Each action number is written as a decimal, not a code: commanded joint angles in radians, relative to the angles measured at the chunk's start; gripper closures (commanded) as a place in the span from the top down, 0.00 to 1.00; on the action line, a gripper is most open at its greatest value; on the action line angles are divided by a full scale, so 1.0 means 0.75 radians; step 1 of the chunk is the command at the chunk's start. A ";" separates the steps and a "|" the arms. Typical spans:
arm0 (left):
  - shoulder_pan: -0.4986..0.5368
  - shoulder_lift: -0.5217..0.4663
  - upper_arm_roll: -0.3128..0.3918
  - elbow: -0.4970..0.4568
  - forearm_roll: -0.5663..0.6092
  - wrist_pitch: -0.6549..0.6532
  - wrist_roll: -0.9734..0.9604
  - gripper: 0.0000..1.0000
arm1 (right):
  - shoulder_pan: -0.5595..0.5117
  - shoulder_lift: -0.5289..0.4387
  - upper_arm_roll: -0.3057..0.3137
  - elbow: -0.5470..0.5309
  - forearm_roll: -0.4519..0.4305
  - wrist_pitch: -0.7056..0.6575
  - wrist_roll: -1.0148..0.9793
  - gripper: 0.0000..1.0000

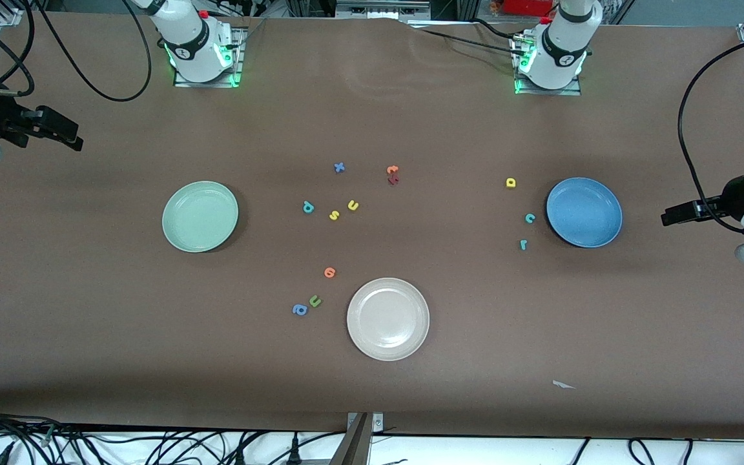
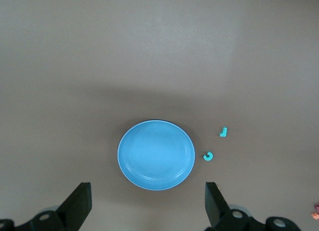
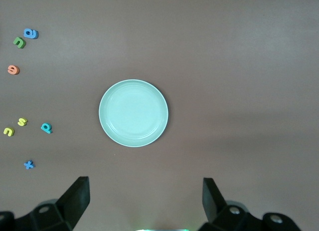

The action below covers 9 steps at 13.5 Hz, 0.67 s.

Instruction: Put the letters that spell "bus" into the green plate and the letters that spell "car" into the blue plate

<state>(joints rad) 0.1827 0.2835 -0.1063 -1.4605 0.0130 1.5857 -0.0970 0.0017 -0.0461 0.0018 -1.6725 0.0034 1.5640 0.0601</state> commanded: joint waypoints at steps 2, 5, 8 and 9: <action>0.008 -0.030 -0.001 -0.022 -0.009 -0.014 0.000 1.00 | -0.017 -0.004 0.016 0.017 -0.007 -0.022 -0.021 1.00; 0.012 -0.032 0.005 -0.022 -0.023 -0.014 0.005 1.00 | -0.017 -0.004 0.016 0.015 -0.007 -0.020 -0.021 1.00; 0.030 -0.034 -0.001 -0.030 -0.027 -0.020 0.001 1.00 | -0.017 -0.004 0.016 0.015 -0.007 -0.022 -0.021 1.00; 0.030 -0.032 -0.003 -0.036 -0.027 -0.020 -0.006 1.00 | -0.017 -0.006 0.016 0.015 -0.007 -0.022 -0.021 1.00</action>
<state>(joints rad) 0.1982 0.2832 -0.1040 -1.4609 0.0129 1.5808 -0.0971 0.0017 -0.0461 0.0020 -1.6725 0.0034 1.5640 0.0601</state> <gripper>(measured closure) 0.000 0.000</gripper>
